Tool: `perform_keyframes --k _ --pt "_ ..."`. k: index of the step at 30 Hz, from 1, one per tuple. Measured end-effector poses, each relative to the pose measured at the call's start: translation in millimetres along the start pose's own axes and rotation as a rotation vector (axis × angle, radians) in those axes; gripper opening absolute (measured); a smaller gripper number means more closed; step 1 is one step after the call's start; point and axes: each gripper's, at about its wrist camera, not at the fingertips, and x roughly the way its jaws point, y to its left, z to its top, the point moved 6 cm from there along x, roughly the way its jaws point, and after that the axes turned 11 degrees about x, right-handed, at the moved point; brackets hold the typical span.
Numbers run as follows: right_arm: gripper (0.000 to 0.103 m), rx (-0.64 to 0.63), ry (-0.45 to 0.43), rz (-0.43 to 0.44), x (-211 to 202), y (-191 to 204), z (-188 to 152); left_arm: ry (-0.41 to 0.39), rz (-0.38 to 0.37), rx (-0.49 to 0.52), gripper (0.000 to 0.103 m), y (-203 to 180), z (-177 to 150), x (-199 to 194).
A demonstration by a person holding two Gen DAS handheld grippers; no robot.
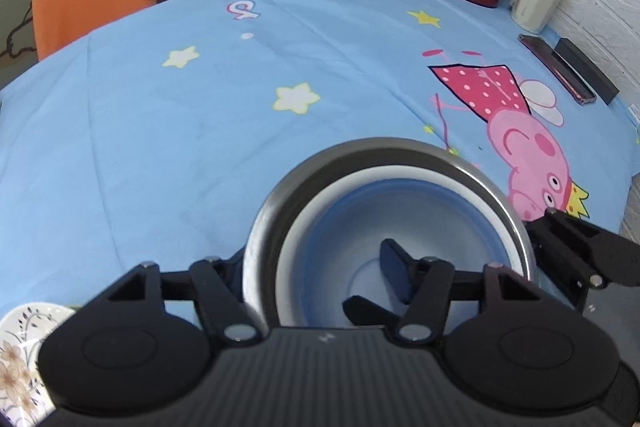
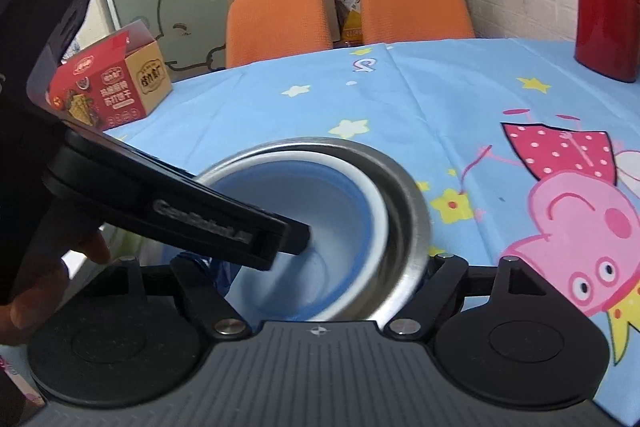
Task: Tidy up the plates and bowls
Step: 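Nest the blue bowl into the white bowl with the left tool, then set the stacked dishes down on the table and open the left tool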
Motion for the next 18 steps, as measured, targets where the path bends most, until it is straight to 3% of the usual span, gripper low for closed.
perform_keyframes --k 4,8,13,18 --pt "0.068 0.01 0.001 -0.02 -4.7 1.1 7.6 -0.014 -0.036 -0.018 0.058 -0.7 13.0 -7.6" --pt "0.071 0.003 -0.041 -0.029 -21.1 9.4 29.0 -0.087 -0.012 0.008 0.059 -0.8 29.9 -38.7" --pt "0.071 -0.068 -0.107 0.032 -38.5 47.5 52.3 -0.158 0.063 -0.021 0.059 25.8 31.1 -93.4" --pt "0.071 -0.123 -0.118 0.167 -39.8 107.3 54.7 -0.173 0.193 -0.09 0.059 69.2 -3.3 -140.5"
